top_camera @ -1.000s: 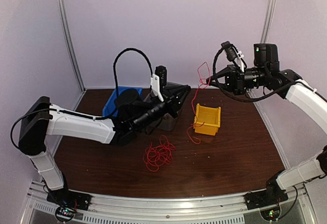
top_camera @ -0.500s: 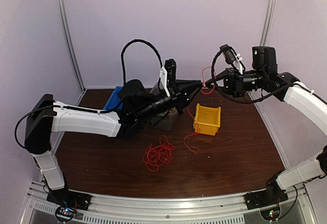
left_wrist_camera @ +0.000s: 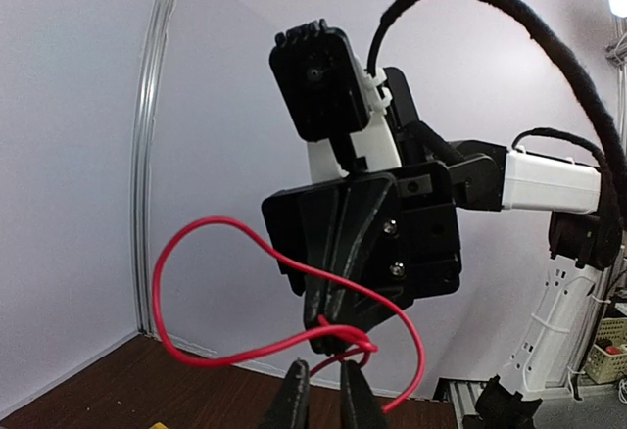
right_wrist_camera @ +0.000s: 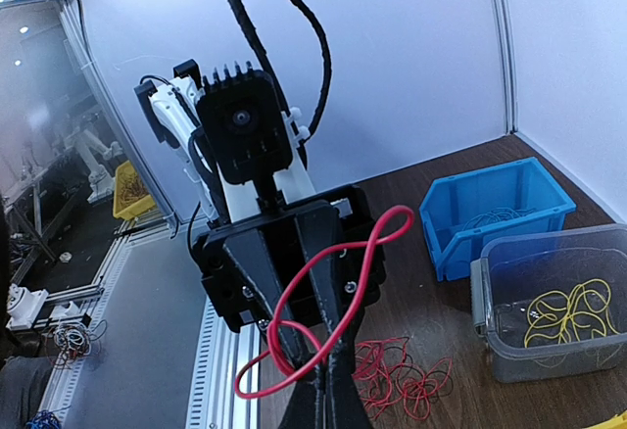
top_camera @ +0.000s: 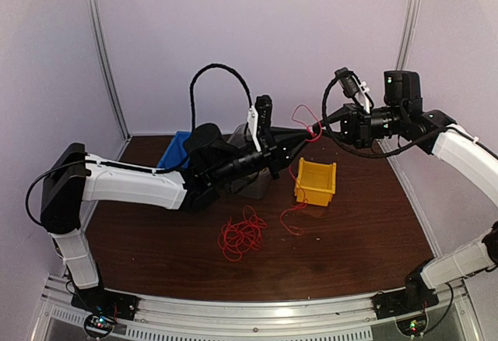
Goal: Untangle the cables
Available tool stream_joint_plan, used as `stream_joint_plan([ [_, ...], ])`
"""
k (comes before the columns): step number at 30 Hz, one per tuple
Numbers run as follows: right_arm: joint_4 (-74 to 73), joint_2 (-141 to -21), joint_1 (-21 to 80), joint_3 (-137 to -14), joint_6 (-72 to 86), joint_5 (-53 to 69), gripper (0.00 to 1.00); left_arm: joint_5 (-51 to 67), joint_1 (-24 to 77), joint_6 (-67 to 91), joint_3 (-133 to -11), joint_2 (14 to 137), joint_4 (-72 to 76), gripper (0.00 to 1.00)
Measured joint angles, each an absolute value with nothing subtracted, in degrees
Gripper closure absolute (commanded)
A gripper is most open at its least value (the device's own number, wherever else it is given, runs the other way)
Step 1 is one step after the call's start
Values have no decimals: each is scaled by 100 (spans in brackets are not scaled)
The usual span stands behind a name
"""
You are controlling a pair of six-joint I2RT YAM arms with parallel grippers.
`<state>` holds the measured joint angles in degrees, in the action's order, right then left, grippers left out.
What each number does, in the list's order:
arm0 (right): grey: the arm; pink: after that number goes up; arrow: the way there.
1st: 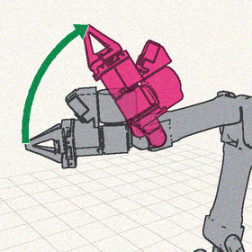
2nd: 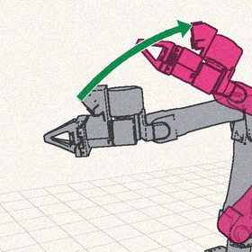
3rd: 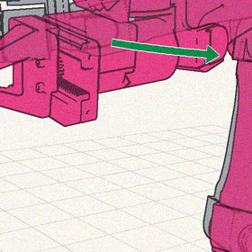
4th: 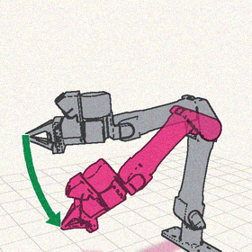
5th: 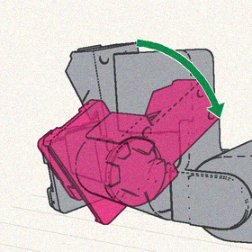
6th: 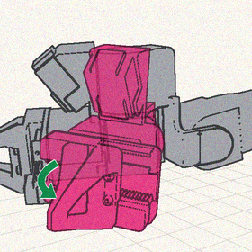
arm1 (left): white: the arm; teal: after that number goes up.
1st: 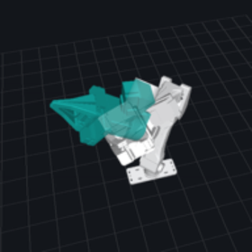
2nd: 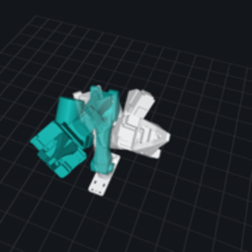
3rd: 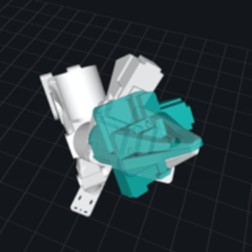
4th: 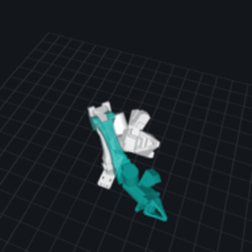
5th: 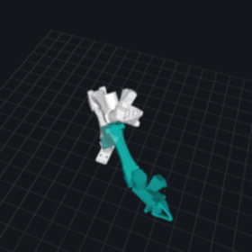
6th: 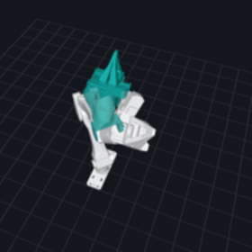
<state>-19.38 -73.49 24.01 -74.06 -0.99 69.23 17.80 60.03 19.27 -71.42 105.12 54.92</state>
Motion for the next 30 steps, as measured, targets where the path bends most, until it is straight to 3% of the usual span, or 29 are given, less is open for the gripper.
stream_joint_plan([
  [25, -1898, -7349, 2394, -7356, -104, 6923, 100, 1492, 6023, 1673, -6906, 10499, 5411, 90],
  [30, -1894, -7349, 2397, -7338, -104, 6921, 100, 1503, 6036, 1638, -6908, 10499, 5553, 83],
])
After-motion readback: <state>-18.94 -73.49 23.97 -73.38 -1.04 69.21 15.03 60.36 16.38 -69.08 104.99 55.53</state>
